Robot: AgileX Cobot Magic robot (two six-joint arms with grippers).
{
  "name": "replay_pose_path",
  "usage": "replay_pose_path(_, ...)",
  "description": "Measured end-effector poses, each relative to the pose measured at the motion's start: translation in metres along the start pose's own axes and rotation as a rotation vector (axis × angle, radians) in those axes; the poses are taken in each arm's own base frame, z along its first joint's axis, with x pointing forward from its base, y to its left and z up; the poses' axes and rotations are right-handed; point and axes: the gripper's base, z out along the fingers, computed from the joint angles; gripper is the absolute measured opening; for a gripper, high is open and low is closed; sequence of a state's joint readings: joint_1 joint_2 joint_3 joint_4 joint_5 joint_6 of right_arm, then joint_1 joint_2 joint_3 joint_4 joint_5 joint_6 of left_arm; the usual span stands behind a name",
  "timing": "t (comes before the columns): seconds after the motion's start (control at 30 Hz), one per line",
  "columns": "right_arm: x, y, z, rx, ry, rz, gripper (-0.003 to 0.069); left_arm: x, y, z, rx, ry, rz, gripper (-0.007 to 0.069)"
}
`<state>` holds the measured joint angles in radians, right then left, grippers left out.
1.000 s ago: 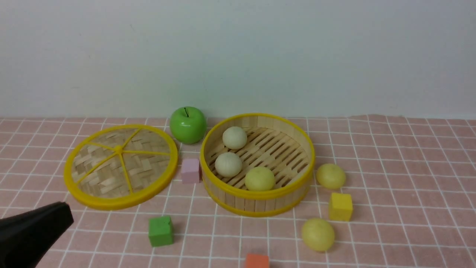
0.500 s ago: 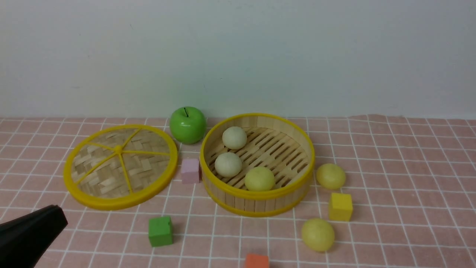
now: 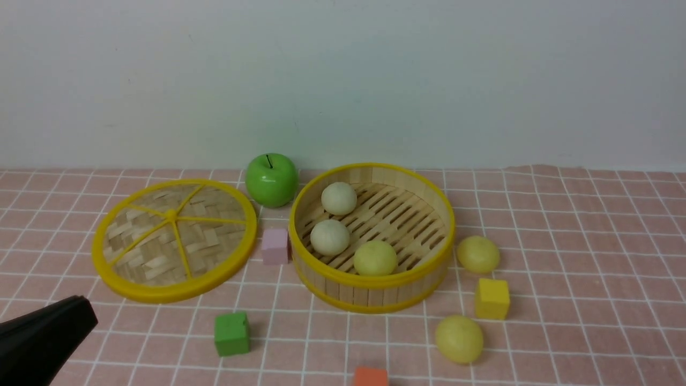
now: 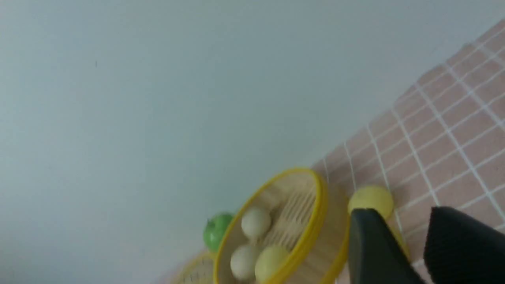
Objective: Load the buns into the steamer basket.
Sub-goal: Use the right arm to grab a steamed stuffed bun
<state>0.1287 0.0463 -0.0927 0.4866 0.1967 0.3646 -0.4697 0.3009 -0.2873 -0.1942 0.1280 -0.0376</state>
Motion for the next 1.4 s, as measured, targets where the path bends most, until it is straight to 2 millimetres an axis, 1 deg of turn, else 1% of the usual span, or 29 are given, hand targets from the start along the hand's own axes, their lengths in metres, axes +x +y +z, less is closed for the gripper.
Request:
replay_pose_path(0.07, -0.009, 0.019, 0.003, 0.016, 0.133, -0.116, 0.0212, 0.000, 0.000, 0.000, 0.000, 0.000, 0.000, -0.0014)
replay_pose_path(0.1, -0.010, 0.021, 0.004, 0.019, 0.152, -0.132, 0.0212, 0.000, 0.000, 0.000, 0.000, 0.000, 0.000, -0.0014)
replay_pose_path(0.13, -0.020, 0.041, 0.013, 0.050, 0.309, -0.277, 0.0194, 0.000, 0.000, 0.000, 0.000, 0.000, 0.000, -0.0013)
replay_pose_path(0.2, -0.033, 0.061, 0.033, 0.097, 0.502, -0.417, 0.0175, 0.000, 0.000, 0.000, 0.000, 0.000, 0.000, -0.0013)
replay_pose_path(0.23, -0.036, 0.069, 0.048, 0.137, 0.641, -0.495, 0.0160, 0.000, 0.000, 0.000, 0.000, 0.000, 0.000, -0.0013)
replay_pose_path(0.27, -0.037, 0.070, 0.051, 0.144, 0.660, -0.505, 0.0160, 0.000, 0.000, 0.000, 0.000, 0.000, 0.000, -0.0013)
replay_pose_path(0.3, -0.041, 0.076, 0.077, 0.205, 0.802, -0.563, 0.0144, 0.000, 0.000, 0.000, 0.000, 0.000, 0.000, -0.0011)
replay_pose_path(0.33, -0.040, 0.075, 0.076, 0.210, 0.811, -0.567, 0.0141, 0.000, 0.000, 0.000, 0.000, 0.000, 0.000, -0.0011)
replay_pose_path(0.37, -0.040, 0.077, 0.107, 0.265, 0.943, -0.601, 0.0120, 0.000, 0.000, 0.000, 0.000, 0.000, 0.000, -0.0010)
replay_pose_path(0.4, -0.039, 0.076, 0.111, 0.273, 0.956, -0.601, 0.0120, 0.000, 0.000, 0.000, 0.000, 0.000, 0.000, -0.0010)
replay_pose_path(0.43, -0.032, 0.074, 0.142, 0.308, 1.077, -0.633, 0.0092, 0.000, 0.000, 0.000, 0.000, 0.000, 0.000, -0.0011)
replay_pose_path(0.5, -0.021, 0.072, 0.167, 0.310, 1.167, -0.665, 0.0074, 0.000, 0.000, 0.000, 0.000, 0.000, 0.000, -0.0011)
replay_pose_path(0.53, -0.012, 0.072, 0.183, 0.304, 1.217, -0.684, 0.0059, 0.000, 0.000, 0.000, 0.000, 0.000, 0.000, -0.0011)
replay_pose_path(0.57, -0.003, 0.072, 0.196, 0.293, 1.254, -0.702, 0.0050, 0.000, 0.000, 0.000, 0.000, 0.000, 0.000, -0.0011)
replay_pose_path(0.63, 0.016, 0.075, 0.215, 0.271, 1.307, -0.730, 0.0039, 0.000, 0.000, 0.000, 0.000, 0.000, 0.000, -0.0011)
replay_pose_path(0.67, 0.016, 0.075, 0.215, 0.271, 1.307, -0.730, 0.0039, 0.000, 0.000, 0.000, 0.000, 0.000, 0.000, -0.0011)
replay_pose_path(0.7, 0.030, 0.076, 0.227, 0.259, 1.335, -0.745, 0.0038, 0.000, 0.000, 0.000, 0.000, 0.000, 0.000, -0.0011)
replay_pose_path(0.8, 0.053, 0.073, 0.245, 0.248, 1.368, -0.760, 0.0044, 0.000, 0.000, 0.000, 0.000, 0.000, 0.000, -0.0011)
replay_pose_path(0.83, 0.053, 0.073, 0.245, 0.248, 1.368, -0.760, 0.0044, 0.000, 0.000, 0.000, 0.000, 0.000, 0.000, -0.0011)
replay_pose_path(0.87, 0.064, 0.068, 0.254, 0.254, 1.376, -0.759, 0.0057, 0.000, 0.000, 0.000, 0.000, 0.000, 0.000, -0.0009)
replay_pose_path(0.93, 0.070, 0.064, 0.260, 0.264, 1.376, -0.753, 0.0080, 0.000, 0.000, 0.000, 0.000, 0.000, 0.000, -0.0010)
replay_pose_path(0.97, 0.077, 0.058, 0.267, 0.281, 1.379, -0.744, 0.0110, 0.000, 0.000, 0.000, 0.000, 0.000, 0.000, -0.0010)
replay_pose_path(1.07, 0.087, 0.049, 0.275, 0.296, 1.366, -0.745, 0.0185, 0.000, 0.000, 0.000, 0.000, 0.000, 0.000, -0.0008)
replay_pose_path(1.1, 0.088, 0.047, 0.277, 0.294, 1.352, -0.745, 0.0224, 0.000, 0.000, 0.000, 0.000, 0.000, 0.000, -0.0008)
replay_pose_path(1.13, 0.090, 0.046, 0.280, 0.296, 1.335, -0.740, 0.0260, 0.000, 0.000, 0.000, 0.000, 0.000, 0.000, -0.0008)
replay_pose_path(1.17, 0.090, 0.046, 0.280, 0.296, 1.331, -0.739, 0.0267, 0.000, 0.000, 0.000, 0.000, 0.000, 0.000, -0.0008)
replay_pose_path(1.23, 0.090, 0.047, 0.284, 0.284, 1.286, -0.737, 0.0322, 0.000, 0.000, 0.000, 0.000, 0.000, 0.000, -0.0008)
replay_pose_path(1.3, 0.090, 0.047, 0.287, 0.276, 1.262, -0.741, 0.0337, 0.000, 0.000, 0.000, 0.000, 0.000, 0.001, -0.0008)
replay_pose_path(1.4, 0.094, 0.043, 0.291, 0.278, 1.259, -0.745, 0.0334, 0.000, 0.000, 0.000, 0.000, 0.000, 0.001, -0.0006)
